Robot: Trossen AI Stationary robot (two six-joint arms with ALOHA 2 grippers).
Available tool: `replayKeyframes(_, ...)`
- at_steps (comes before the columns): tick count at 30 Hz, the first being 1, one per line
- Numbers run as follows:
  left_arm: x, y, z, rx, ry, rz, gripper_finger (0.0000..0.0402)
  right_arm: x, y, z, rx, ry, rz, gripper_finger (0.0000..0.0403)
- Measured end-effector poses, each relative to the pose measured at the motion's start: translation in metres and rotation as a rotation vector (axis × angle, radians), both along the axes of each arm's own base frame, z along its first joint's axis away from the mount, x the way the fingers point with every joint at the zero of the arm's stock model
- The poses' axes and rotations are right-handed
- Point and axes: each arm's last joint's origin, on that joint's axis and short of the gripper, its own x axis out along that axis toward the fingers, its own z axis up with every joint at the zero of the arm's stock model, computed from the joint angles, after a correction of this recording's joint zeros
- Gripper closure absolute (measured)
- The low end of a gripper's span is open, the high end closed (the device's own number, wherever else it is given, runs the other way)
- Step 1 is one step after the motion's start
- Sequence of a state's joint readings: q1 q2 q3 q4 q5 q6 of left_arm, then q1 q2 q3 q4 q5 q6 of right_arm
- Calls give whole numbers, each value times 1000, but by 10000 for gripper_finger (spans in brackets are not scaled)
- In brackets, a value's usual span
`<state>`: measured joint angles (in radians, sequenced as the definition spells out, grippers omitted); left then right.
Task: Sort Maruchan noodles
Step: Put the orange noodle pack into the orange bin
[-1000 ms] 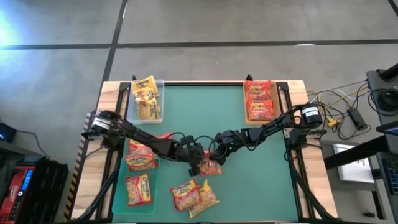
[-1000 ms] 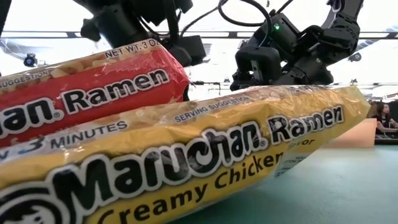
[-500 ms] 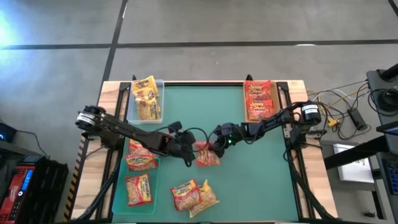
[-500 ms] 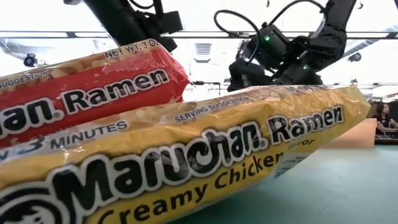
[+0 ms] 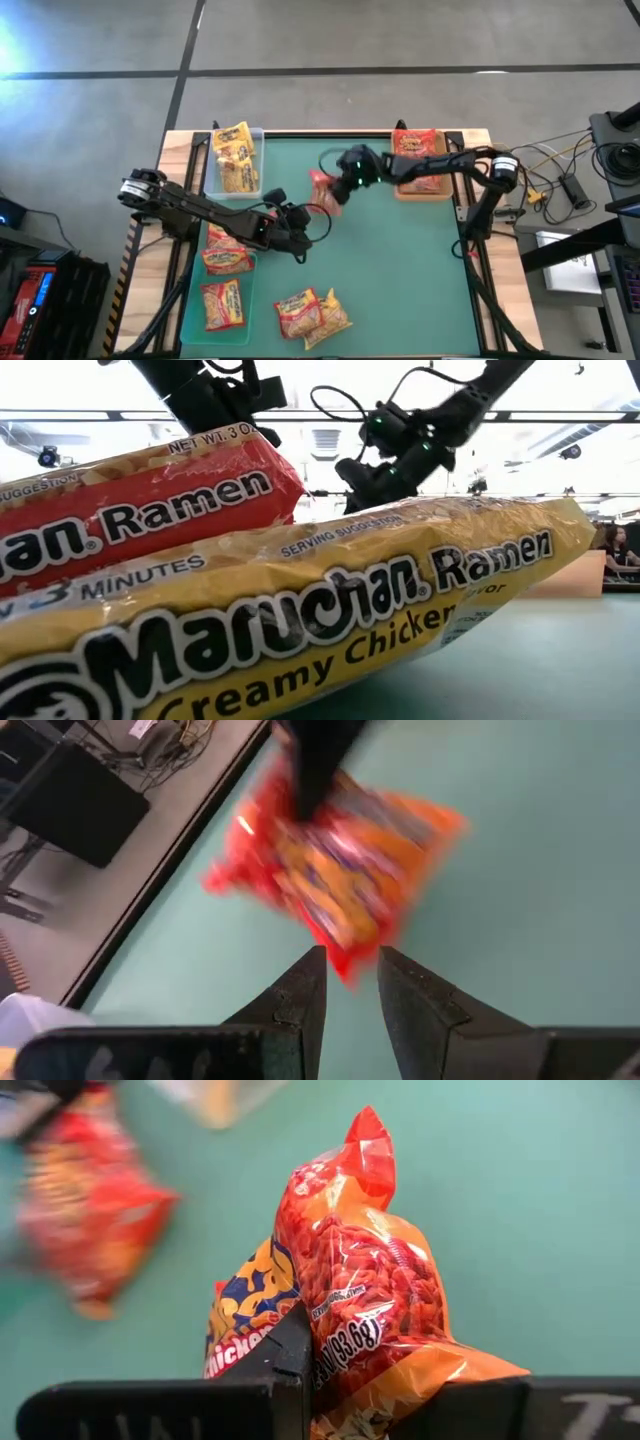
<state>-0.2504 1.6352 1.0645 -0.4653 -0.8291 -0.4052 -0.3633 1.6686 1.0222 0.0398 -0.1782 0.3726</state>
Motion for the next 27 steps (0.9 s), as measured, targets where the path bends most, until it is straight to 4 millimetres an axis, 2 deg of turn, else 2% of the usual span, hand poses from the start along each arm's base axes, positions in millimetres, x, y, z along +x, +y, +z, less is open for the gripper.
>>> replayKeyframes(4,-3,1,-2,16,32,2,325,-5,-25,32,-109,198,-61,340)
replayKeyframes(7,-4,3,-2,70,32,28,325,-10,-34,56,-151,336,-75,340)
replayKeyframes(15,-2,19,-1,114,40,84,325,-27,-34,113,-231,617,-68,340)
replayKeyframes(21,0,31,-1,106,30,131,325,-53,-26,132,-233,905,-87,340)
replayKeyframes(24,0,33,-1,98,19,147,325,-68,-21,139,-271,1084,-43,340)
replayKeyframes(27,0,33,-1,98,19,149,325,-74,-19,145,-335,1115,43,340)
